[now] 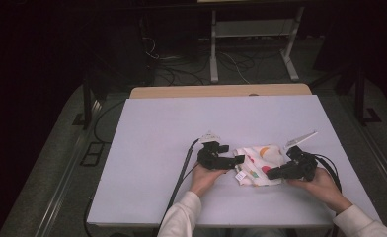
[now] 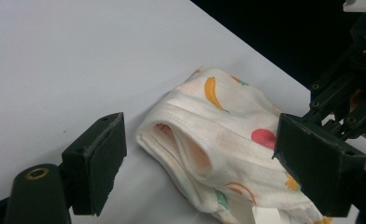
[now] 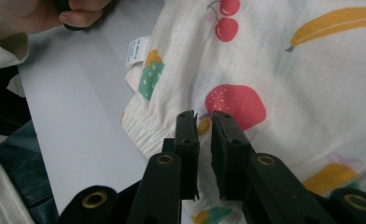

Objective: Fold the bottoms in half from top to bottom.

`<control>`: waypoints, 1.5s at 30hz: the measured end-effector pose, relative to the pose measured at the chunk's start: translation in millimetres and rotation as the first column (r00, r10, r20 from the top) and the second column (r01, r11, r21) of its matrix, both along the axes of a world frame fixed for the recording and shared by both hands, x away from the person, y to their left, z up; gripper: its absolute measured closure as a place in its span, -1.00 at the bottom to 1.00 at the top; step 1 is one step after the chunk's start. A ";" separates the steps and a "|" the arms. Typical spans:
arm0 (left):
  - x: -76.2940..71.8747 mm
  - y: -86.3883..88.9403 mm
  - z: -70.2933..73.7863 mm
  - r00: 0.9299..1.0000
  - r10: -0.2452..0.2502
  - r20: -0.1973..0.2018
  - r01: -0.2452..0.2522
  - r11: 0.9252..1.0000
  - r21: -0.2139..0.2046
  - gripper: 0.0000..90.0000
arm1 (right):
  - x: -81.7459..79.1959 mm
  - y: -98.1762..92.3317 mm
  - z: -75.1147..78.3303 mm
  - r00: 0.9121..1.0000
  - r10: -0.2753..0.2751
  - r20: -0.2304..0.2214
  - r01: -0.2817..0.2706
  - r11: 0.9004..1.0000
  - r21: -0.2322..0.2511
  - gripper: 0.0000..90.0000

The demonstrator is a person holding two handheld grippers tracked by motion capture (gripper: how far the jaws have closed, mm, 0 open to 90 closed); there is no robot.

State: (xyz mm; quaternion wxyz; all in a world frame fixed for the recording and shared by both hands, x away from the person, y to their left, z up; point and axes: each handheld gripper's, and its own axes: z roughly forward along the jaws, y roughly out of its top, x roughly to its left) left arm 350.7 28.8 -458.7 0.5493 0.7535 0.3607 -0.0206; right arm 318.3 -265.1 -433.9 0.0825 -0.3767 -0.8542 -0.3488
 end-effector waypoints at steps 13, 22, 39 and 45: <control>0.7 -2.0 7.9 0.999 -0.025 0.029 0.025 0.999 0.028 -0.71 | -5.8 -10.8 6.0 0.994 -0.022 0.105 0.014 0.997 0.071 0.01; 0.2 -3.0 14.7 0.998 -0.051 0.042 0.048 0.997 0.061 -0.82 | -2.6 -25.1 17.0 0.986 -0.102 0.128 0.090 0.991 0.095 -0.57; 7.0 0.3 29.8 0.997 -0.065 0.051 0.059 0.992 0.112 -1.00 | 9.1 -46.0 37.5 0.969 -0.161 0.188 0.137 0.982 0.133 -1.00; 11.0 -0.7 29.3 0.996 -0.076 0.043 0.070 0.989 0.131 -1.00 | 18.4 -52.3 40.0 0.967 -0.172 0.186 0.146 0.979 0.145 -1.00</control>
